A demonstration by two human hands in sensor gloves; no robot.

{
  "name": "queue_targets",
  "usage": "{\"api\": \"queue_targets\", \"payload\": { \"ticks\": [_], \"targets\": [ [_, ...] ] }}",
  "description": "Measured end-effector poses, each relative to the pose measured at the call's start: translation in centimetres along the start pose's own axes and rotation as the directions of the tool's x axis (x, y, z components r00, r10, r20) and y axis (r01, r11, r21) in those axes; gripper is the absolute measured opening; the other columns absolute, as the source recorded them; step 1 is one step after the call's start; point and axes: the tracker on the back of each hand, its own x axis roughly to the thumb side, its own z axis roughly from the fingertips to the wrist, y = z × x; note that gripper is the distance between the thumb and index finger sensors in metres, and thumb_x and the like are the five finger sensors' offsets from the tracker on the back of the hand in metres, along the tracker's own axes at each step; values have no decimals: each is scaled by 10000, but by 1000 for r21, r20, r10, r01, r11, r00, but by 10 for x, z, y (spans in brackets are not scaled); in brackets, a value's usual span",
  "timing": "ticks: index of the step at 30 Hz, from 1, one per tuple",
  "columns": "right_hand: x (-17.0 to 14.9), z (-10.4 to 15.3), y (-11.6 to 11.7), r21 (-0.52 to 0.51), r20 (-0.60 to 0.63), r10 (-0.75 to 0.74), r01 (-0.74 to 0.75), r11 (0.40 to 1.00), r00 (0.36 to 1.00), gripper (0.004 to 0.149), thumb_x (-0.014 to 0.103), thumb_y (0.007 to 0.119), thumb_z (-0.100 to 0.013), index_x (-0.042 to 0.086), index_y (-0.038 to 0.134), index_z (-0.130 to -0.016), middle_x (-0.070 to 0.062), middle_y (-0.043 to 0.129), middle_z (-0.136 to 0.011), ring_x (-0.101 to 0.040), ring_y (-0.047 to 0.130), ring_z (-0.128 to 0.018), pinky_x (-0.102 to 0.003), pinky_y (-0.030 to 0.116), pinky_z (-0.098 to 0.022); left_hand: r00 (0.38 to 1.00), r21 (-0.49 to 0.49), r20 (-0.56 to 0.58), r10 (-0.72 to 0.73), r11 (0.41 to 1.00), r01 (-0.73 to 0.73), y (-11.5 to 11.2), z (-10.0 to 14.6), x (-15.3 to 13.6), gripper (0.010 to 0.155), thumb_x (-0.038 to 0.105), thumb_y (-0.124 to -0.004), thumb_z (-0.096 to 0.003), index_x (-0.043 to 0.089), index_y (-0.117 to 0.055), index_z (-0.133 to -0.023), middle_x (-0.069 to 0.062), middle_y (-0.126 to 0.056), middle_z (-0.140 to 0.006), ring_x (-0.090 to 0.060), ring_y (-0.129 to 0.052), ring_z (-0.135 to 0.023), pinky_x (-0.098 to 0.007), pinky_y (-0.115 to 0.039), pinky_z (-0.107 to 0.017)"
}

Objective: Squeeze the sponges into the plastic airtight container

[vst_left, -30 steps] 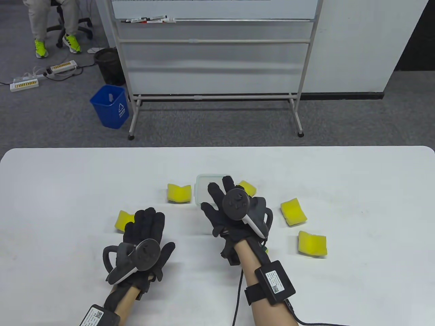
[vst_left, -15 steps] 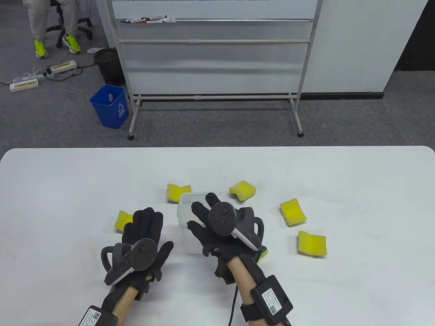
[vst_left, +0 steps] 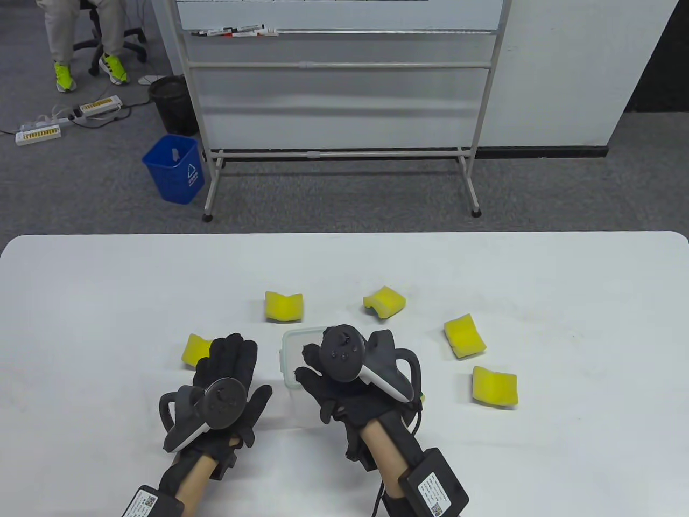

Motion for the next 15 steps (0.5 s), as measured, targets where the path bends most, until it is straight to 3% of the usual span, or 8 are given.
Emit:
{"api": "queue_targets", "payload": {
  "ticks": [5,9,13,15],
  "targets": [
    [-10,-1,-8,2,5,-103,103,995,995,608,606,704,-502,316,799,-1028,-67,594,-1197,-526,699,-1009,-653,546,-719,994,78,-14,105,992,-104,9,2,-4,760,585,-655,-469,206,-447,-1094,-125,-464,-1203,-403,-484,-1101,-624,-525,-764],
    [-24,3,-24,-171,31,-200,202,964,979,590,584,715,-499,305,817,-1010,-95,664,-1158,-442,792,-963,-610,606,-704,966,171,-38,256,954,-246,23,0,-11,686,579,-658,-468,194,-606,-1034,-123,-695,-1110,-396,-714,-1006,-583,-686,-709],
    [-47,-3,-22,-282,-69,-286,256,925,956,684,597,753,-481,204,747,-1040,-133,787,-1053,-373,902,-847,-558,688,-653,828,255,-87,555,815,-520,34,-9,-14,734,668,-630,-457,166,-644,-993,-135,-780,-1012,-407,-809,-904,-551,-760,-640],
    [-55,-9,-15,-273,-163,-285,234,933,945,725,613,761,-472,153,739,-1031,-139,825,-1002,-350,937,-787,-537,718,-625,782,158,-141,607,793,-588,35,-20,-10,768,713,-623,-453,160,-637,-986,-140,-788,-980,-410,-830,-861,-527,-785,-607]
  ]
}}
